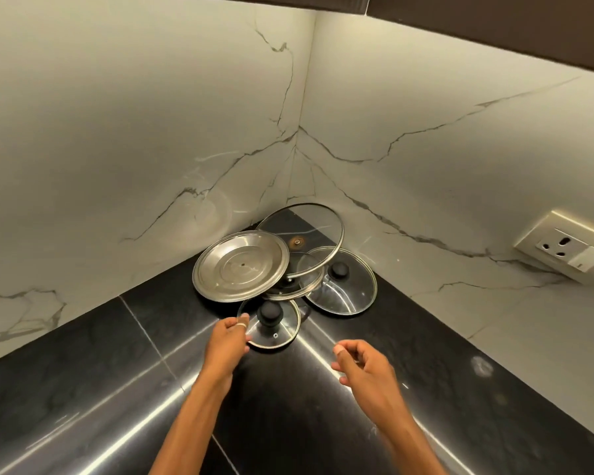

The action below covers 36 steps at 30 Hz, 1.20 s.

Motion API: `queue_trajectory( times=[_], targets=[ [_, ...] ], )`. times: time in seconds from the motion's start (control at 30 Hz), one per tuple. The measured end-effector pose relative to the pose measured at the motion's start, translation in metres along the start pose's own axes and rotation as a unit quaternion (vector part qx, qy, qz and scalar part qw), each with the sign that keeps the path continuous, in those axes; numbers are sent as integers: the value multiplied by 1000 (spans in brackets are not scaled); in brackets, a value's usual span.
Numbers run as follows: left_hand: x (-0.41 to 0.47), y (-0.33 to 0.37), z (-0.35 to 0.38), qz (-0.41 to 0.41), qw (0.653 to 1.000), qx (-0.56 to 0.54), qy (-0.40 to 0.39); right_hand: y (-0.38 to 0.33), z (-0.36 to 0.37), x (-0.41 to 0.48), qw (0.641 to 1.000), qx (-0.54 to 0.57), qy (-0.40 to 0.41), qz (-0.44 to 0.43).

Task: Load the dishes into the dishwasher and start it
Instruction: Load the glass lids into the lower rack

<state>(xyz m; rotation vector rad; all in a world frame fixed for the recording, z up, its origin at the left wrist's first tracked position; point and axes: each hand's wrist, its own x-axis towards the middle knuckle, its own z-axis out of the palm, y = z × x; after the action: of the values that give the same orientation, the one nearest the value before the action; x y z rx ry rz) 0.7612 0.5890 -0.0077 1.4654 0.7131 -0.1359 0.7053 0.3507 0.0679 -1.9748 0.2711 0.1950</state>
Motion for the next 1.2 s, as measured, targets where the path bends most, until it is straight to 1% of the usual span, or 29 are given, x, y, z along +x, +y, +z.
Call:
queue_trajectory(
  times=[0.1,0.23,0.37,0.43,0.53,0.63,0.73,0.8,1.03,1.2],
  targets=[
    [22,17,2,-23,999,-32,16,-2,0,30,1000,0,8,11],
    [31,23,1,-43,998,-53,18,-15,1,85,1000,10,25,16],
    [21,14,0,-42,998,-48,19,-27,6,175,998,2,59,23],
    [16,10,1,-48,998,-46,22,-31,10,219,998,12,55,40],
    [5,6,2,-51,997,-41,27,-44,18,264,995,28,76,60],
    [-3,2,4,-52,998,-39,23,-48,24,294,994,32,71,76],
    [-3,-2,5,-59,997,-41,22,-49,30,304,986,100,32,128],
    [-1,-1,5,-63,997,-43,25,-52,33,306,984,111,25,136],
    [2,4,4,-55,998,-37,15,-57,41,296,984,139,67,93],
    [0,2,-5,-47,998,-35,21,-65,40,277,986,119,109,36]
  ],
)
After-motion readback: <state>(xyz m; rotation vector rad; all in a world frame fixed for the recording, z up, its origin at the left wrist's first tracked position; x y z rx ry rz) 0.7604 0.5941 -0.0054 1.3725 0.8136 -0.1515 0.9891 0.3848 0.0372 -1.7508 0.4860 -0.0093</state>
